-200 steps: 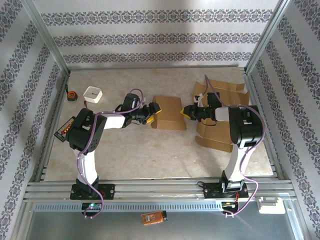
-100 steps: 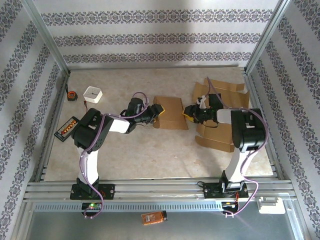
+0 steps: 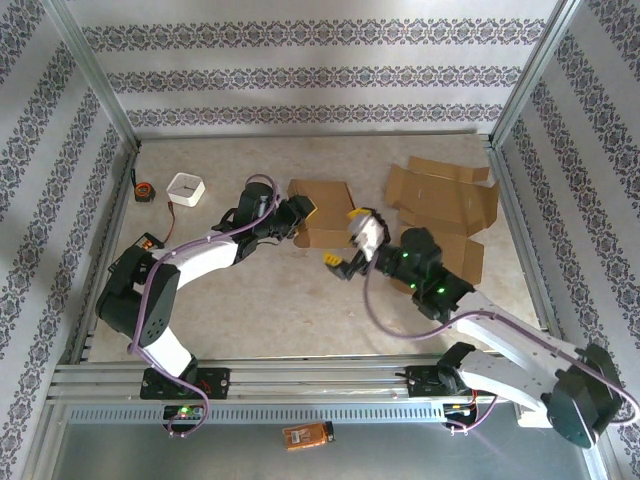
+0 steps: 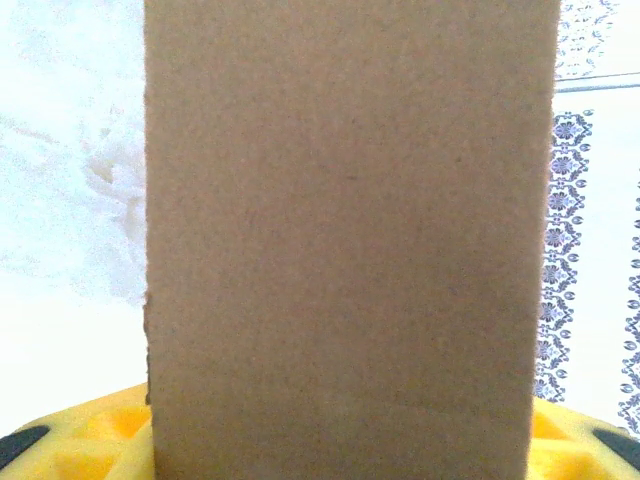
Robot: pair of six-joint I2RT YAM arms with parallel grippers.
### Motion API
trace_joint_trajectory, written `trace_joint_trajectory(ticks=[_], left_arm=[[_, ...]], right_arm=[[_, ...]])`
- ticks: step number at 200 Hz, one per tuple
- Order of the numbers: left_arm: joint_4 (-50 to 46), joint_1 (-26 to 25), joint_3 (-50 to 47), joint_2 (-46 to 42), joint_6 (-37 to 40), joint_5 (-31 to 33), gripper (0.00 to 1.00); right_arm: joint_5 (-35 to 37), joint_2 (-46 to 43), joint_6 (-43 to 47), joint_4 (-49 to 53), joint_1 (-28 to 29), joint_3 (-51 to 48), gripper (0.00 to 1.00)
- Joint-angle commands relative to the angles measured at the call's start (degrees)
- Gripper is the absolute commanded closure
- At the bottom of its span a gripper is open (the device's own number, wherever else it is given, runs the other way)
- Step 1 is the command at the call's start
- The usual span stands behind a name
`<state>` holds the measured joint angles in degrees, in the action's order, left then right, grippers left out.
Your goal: Fold the paper box
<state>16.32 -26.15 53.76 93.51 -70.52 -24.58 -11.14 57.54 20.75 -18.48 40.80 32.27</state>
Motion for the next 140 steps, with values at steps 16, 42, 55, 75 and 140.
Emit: trace_joint_trajectory(ticks=[16, 42, 55, 75, 140], left_arm=[[-2.5, 0.2, 1.3, -2.2, -1.2, -0.2, 0.57], [-1.4, 0.2, 1.4, -3.2, -3.1, -1.0, 0.57], [-2.5, 0.2, 1.8, -4.0, -2.9, -0.3, 0.57], [-3.1, 0.2, 1.8, -4.9, -3.1, 0.0, 0.58], [0.8, 0.2, -0.2, -5.8, -6.8, -1.5, 0.58]], right_arm=[[11.9, 7.5, 30.3, -7.4, 2.1, -0.5, 0.03], [13.9, 16.2, 40.1, -15.7, 1.7, 0.1, 0.02], [15.3, 20.3, 43.4, -19.2, 1.2, 0.6, 0.02], [17.4, 25.4, 45.3, -24.0, 0.5, 1.8, 0.02], [26.6, 35.1, 50.7, -39.7, 0.2, 4.9, 0.09]])
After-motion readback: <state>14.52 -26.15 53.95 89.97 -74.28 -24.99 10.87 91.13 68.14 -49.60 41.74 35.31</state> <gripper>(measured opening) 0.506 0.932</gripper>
